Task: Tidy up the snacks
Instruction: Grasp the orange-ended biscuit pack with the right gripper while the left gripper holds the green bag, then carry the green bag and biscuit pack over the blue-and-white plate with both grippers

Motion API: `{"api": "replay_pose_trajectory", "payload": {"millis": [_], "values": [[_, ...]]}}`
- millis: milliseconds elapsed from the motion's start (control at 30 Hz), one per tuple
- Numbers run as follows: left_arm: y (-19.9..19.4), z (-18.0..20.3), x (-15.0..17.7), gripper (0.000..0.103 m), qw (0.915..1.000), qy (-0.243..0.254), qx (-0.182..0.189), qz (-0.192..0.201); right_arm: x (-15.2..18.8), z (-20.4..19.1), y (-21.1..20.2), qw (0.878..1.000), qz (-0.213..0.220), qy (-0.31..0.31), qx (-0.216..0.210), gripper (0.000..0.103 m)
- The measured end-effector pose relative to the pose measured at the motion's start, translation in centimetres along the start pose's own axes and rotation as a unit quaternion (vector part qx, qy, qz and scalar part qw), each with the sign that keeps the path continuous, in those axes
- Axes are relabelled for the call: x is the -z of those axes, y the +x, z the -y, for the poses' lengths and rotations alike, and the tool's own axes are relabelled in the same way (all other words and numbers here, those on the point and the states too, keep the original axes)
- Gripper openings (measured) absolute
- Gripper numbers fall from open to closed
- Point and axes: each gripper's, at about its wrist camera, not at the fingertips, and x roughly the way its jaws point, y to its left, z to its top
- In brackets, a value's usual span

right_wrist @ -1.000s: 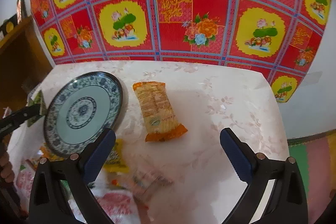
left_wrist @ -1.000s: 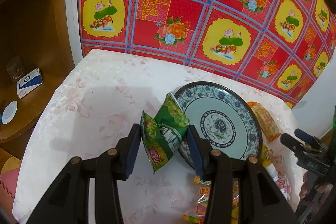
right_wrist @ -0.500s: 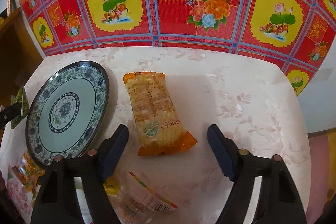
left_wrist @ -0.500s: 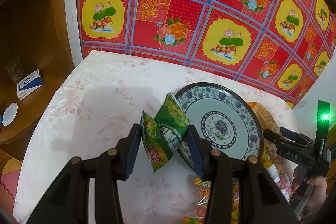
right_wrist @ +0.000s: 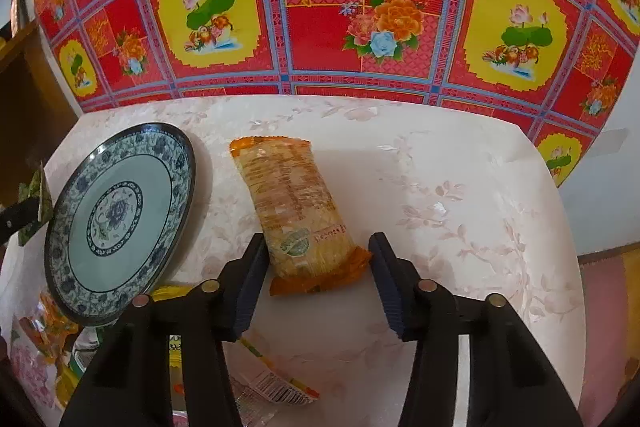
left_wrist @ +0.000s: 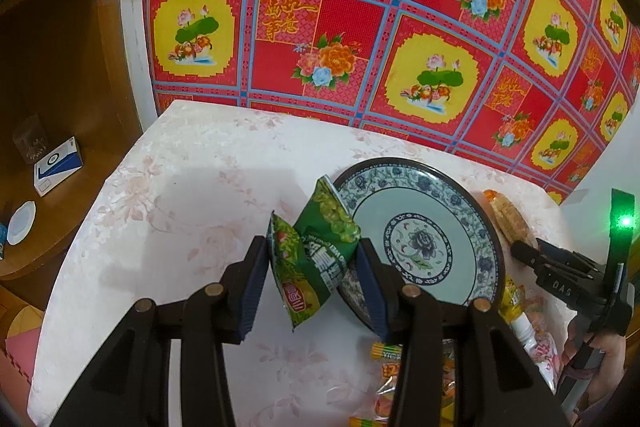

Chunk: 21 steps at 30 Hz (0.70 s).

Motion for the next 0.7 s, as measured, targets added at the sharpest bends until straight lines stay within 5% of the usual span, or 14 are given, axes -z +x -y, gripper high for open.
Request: {"api": "replay_pose_trajectory", "payload": {"millis": [700], "values": [[0.02, 0.08, 0.05, 0.047, 1.0000, 0.003, -0.004, 0.003, 0.13, -0.34, -0.72, 1.000, 0.008, -0.003, -0.002, 0.044]]}}
